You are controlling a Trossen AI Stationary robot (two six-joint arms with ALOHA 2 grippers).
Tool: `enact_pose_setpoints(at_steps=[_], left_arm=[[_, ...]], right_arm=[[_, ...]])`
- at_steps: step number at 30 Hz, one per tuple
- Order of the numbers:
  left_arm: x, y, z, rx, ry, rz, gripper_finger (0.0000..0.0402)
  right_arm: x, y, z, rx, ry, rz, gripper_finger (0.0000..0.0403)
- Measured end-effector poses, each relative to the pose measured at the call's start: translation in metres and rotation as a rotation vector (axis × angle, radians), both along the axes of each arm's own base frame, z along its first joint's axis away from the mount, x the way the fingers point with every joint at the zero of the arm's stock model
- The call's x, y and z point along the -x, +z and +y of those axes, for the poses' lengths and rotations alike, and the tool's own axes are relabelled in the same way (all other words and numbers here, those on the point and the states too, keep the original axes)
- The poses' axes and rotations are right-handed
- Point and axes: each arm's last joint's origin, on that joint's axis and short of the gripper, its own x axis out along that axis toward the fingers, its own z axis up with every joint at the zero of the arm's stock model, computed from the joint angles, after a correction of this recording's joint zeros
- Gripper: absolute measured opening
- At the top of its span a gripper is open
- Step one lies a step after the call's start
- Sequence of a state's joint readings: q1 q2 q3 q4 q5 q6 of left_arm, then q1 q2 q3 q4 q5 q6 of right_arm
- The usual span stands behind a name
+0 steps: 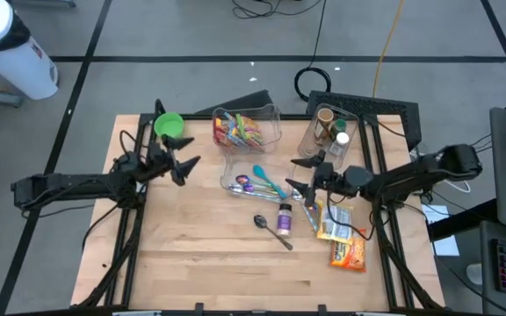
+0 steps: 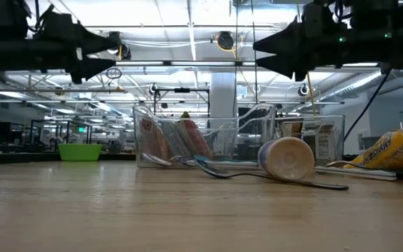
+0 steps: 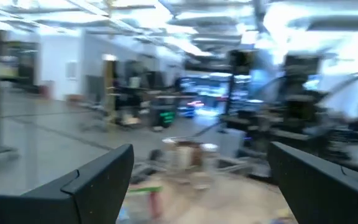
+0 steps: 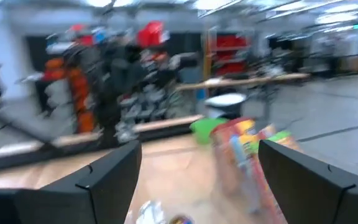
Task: Pick & Place Food Item
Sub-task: Put the yellow noodle pack into the top left transparent bin
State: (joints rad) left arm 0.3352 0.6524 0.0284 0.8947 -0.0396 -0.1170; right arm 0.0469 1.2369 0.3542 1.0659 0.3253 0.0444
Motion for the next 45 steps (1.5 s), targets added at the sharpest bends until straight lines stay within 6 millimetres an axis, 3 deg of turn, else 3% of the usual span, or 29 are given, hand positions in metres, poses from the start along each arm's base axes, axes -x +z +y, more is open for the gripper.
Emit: enact_pose_setpoints(at_steps=[5,10,14,20,27,31,35,40,45], left_arm=[[0.002,-0.001,0.005,-0.019,0.145,0.025,0.0379],[-0.001,-0.010,0.005,-0.001,0.101,0.109,0.0379],[0.000,-0.005,0.005,-0.006,0.077,0.056,0.0379],[-0.003,-0.009,0.000,0.089,-0.123,0.061,0.0379],[-0.007,-0.030,-0.014,0.329,-0.472,0.263,0.0379],[-0.009,-0.031,-0.021,0.392,-0.514,0.271,0.0379],[-0.011,-0.031,-0.037,0.377,-0.589,0.287,0.0379],[-0.011,-0.026,-0.060,0.302,-0.552,0.226,0.0379],[-0.008,-0.016,-0.079,0.275,-0.645,0.133,0.0379]], right_arm=[[-0.007,0.001,-0.003,-0.013,-0.127,-0.085,0.0313],[-0.016,0.013,-0.011,-0.041,-0.215,-0.169,0.0313],[-0.026,0.025,-0.023,-0.047,-0.287,-0.196,0.0313],[-0.040,0.035,-0.037,-0.095,-0.276,-0.217,0.0313],[-0.055,0.013,-0.030,-0.290,-0.061,-0.204,0.0313],[-0.066,-0.006,-0.007,-0.457,0.091,-0.175,0.0313],[-0.080,-0.019,0.033,-0.415,0.222,-0.101,0.0313],[-0.098,-0.021,0.080,-0.409,0.355,-0.084,0.0313],[-0.114,-0.015,0.123,-0.361,0.457,-0.098,0.0313]])
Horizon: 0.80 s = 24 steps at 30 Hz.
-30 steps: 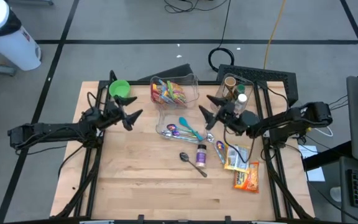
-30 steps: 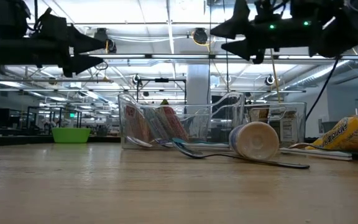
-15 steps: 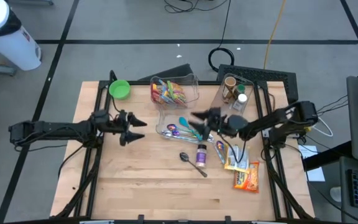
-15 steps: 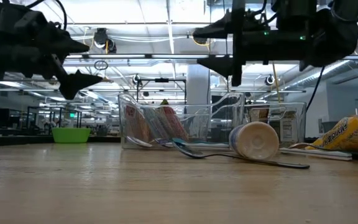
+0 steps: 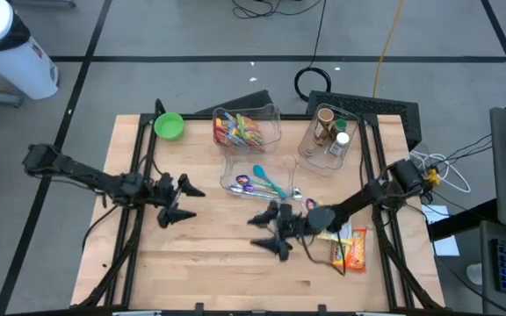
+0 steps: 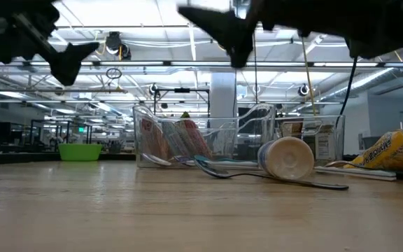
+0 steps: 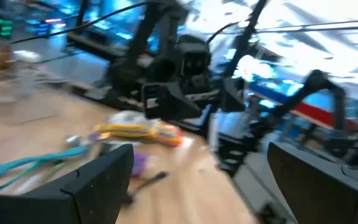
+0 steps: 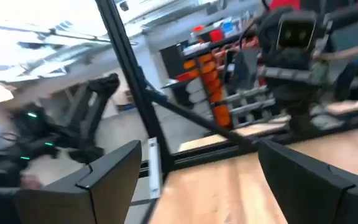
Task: Pick & Place Food Item
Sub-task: Put the yellow noodle pack into the top left transparent bin
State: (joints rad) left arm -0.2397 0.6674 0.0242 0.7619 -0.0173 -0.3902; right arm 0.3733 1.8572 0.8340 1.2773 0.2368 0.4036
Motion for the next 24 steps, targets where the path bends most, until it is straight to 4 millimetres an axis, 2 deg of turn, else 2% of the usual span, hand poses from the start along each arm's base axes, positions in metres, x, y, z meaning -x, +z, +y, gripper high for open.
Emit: enact_pose_setpoints(at_steps=[2,5,9,14,18,21,24], left_arm=[[0.002,0.001,-0.006,0.003,-0.036,-0.009,0.0379],[0.004,0.000,-0.014,0.015,-0.082,0.003,0.0379],[0.007,0.000,-0.022,0.033,-0.135,0.011,0.0379],[0.009,0.001,-0.026,-0.007,-0.166,-0.009,0.0379],[0.009,0.001,-0.026,-0.054,-0.133,-0.022,0.0379],[0.008,0.001,-0.024,-0.091,-0.060,-0.029,0.0379],[0.008,0.001,-0.021,-0.119,0.030,-0.030,0.0379]], right_arm=[[-0.008,0.003,0.015,0.047,0.014,-0.027,0.0313],[-0.018,0.009,0.029,0.134,-0.056,-0.057,0.0313],[-0.036,0.017,0.034,0.283,-0.179,-0.018,0.0313],[-0.067,0.023,0.021,0.467,-0.226,0.208,0.0313],[-0.081,0.025,0.004,0.619,-0.235,0.386,0.0313],[-0.077,0.028,-0.004,0.724,-0.216,0.484,0.0313],[-0.062,0.038,-0.006,0.800,-0.174,0.595,0.0313]])
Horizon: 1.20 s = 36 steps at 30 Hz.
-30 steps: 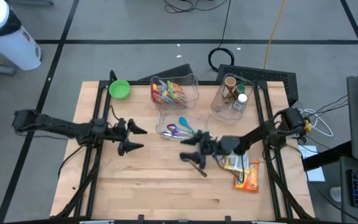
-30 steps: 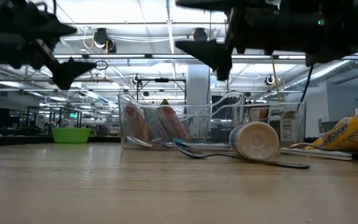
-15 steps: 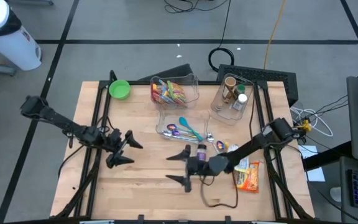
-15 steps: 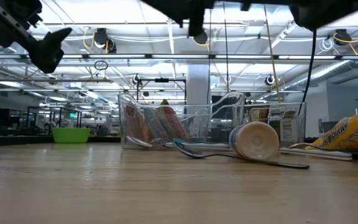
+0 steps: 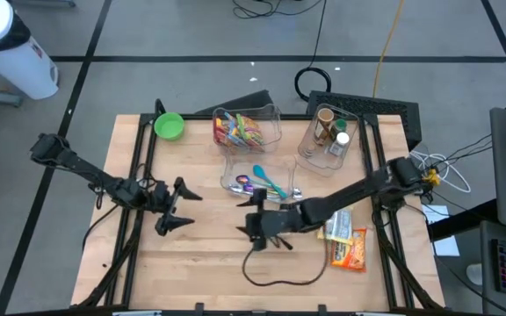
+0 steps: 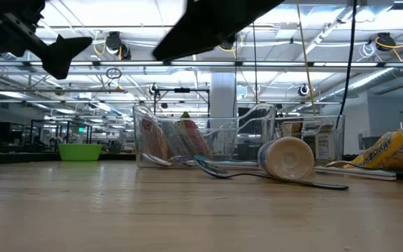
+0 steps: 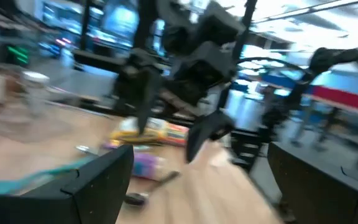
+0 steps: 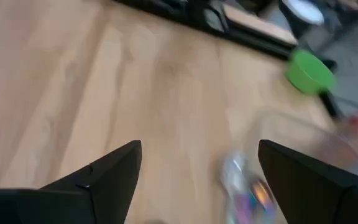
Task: Pick & Place Food Item
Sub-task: Put the yellow noodle pack into the top left transparent bin
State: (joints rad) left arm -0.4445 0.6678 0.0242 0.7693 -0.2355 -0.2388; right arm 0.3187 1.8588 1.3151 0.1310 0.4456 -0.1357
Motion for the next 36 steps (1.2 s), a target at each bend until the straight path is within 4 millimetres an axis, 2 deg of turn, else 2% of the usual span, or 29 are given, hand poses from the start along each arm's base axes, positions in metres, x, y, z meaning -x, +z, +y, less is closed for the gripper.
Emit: enact_pose_setpoints(at_steps=[5,10,15,18,27,32,36], left_arm=[[-0.002,0.000,0.007,-0.101,0.111,-0.015,0.0379],[-0.006,0.003,0.019,-0.118,0.200,-0.032,0.0379],[-0.011,0.008,0.029,-0.167,0.272,-0.035,0.0379],[-0.013,0.015,0.035,-0.188,0.318,-0.051,0.0379],[-0.021,0.049,0.050,-0.280,0.387,-0.135,0.0379],[-0.026,0.061,0.061,-0.334,0.451,-0.078,0.0379],[-0.030,0.063,0.069,-0.340,0.490,-0.053,0.0379]], right_arm=[[0.040,0.035,0.001,0.009,-0.094,0.103,0.0313],[0.085,0.073,0.014,0.044,-0.193,0.058,0.0313],[0.112,0.088,0.034,0.055,-0.217,-0.002,0.0313],[0.122,0.086,0.044,0.042,-0.228,0.004,0.0313],[0.145,0.057,0.059,-0.106,-0.333,0.148,0.0313],[0.148,0.032,0.064,-0.246,-0.403,0.355,0.0313],[0.152,0.006,0.066,-0.281,-0.496,0.577,0.0313]])
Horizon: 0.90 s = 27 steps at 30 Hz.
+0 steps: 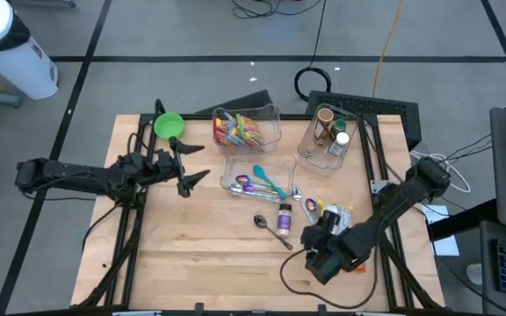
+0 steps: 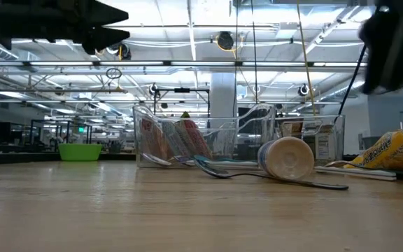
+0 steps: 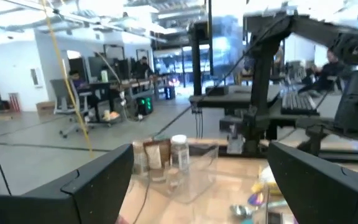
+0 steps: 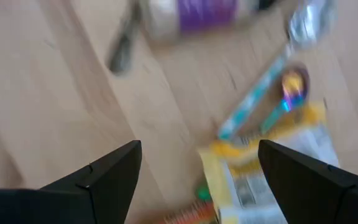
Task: Pick & Place Food Item
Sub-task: Put the yellow noodle pack into the top left transparent bin
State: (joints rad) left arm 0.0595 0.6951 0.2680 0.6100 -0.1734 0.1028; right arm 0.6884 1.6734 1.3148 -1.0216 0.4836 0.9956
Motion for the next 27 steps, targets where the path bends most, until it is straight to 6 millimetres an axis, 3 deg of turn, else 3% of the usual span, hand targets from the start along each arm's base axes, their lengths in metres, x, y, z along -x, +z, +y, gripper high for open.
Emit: enact_pose_setpoints(at_steps=[4,16,27], left_arm=[[-0.004,-0.001,0.005,-0.010,-0.032,-0.006,0.0379],[-0.015,-0.011,0.018,0.062,-0.091,0.025,0.0379],[-0.025,-0.025,0.020,0.180,-0.117,0.090,0.0379]], right_arm=[[0.009,-0.014,0.003,-0.024,-0.076,0.156,0.0313],[0.051,-0.022,0.028,0.093,-0.143,0.239,0.0313],[0.058,-0.039,0.031,0.260,-0.113,0.340,0.0313]])
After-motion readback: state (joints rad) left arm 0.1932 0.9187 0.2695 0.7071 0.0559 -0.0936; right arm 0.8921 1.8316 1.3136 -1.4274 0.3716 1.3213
